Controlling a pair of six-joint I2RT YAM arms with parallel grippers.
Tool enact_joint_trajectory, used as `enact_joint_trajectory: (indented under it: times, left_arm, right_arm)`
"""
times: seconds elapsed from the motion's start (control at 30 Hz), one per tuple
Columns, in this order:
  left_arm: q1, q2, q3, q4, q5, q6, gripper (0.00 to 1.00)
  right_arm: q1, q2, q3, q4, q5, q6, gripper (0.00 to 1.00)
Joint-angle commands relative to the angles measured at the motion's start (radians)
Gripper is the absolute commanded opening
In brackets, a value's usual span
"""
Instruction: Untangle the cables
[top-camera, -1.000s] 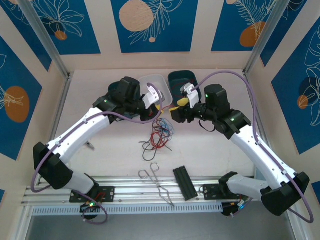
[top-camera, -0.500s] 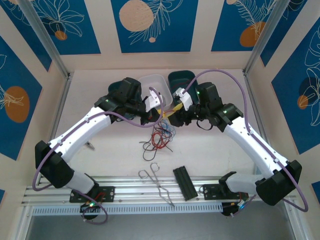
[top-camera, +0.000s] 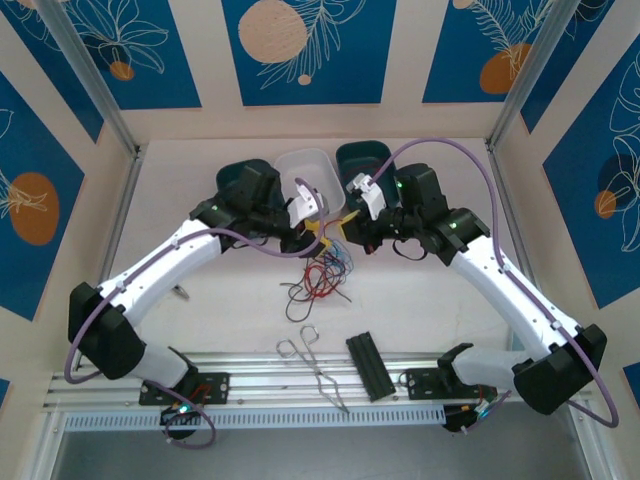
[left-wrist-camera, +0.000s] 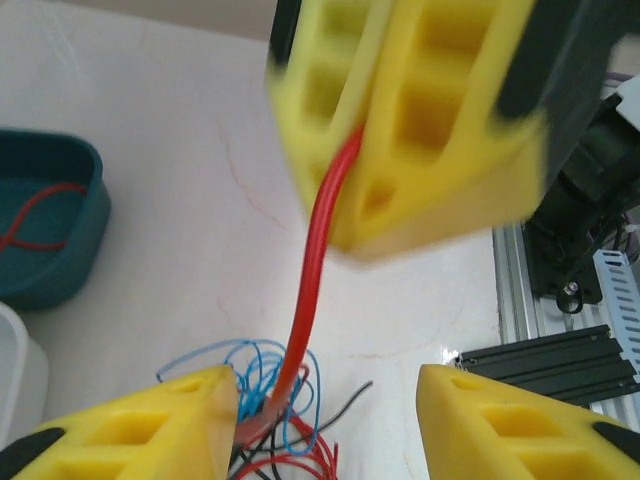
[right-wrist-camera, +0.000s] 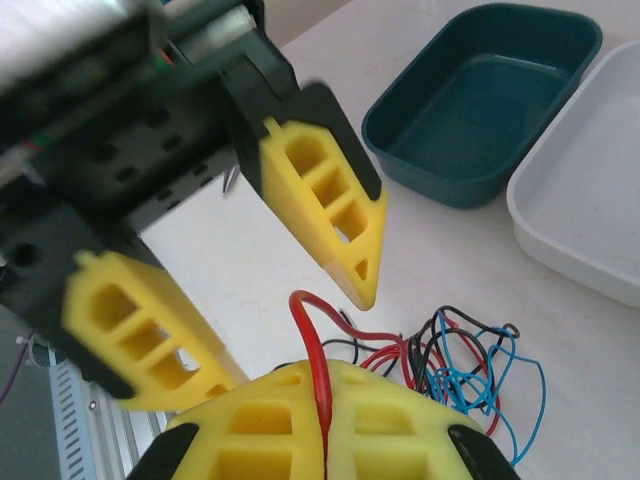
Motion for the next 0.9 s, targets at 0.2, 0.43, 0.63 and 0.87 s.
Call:
enact_joint_trajectory:
  times: [0.2,0.43,0.63,0.87]
  left_arm:
    - [0.078,-0.166,-0.337,0.471,0.009,-0.298,0.68]
    - [0.076,-0.109,-0.472,0.814,0.029,-0.494,0.82]
    - [0.030,-0.020,-0.513,1.112,0.072,-0.593,1.00]
    - [-0.012,0.072,-0.496,1.248,-0.061,-0.676,0.90]
  right_arm:
    - [0.007,-0.117,0.023,0.110,0.033,0.117,0.00]
    - [0.038,-0.132,0.059,0.148,0.060,0.155,0.00]
    - [0.085,-0.110,0.120,0.124,0.156,0.167,0.00]
    - [0.123,-0.081,0.158,0.110,0.231,0.170,0.00]
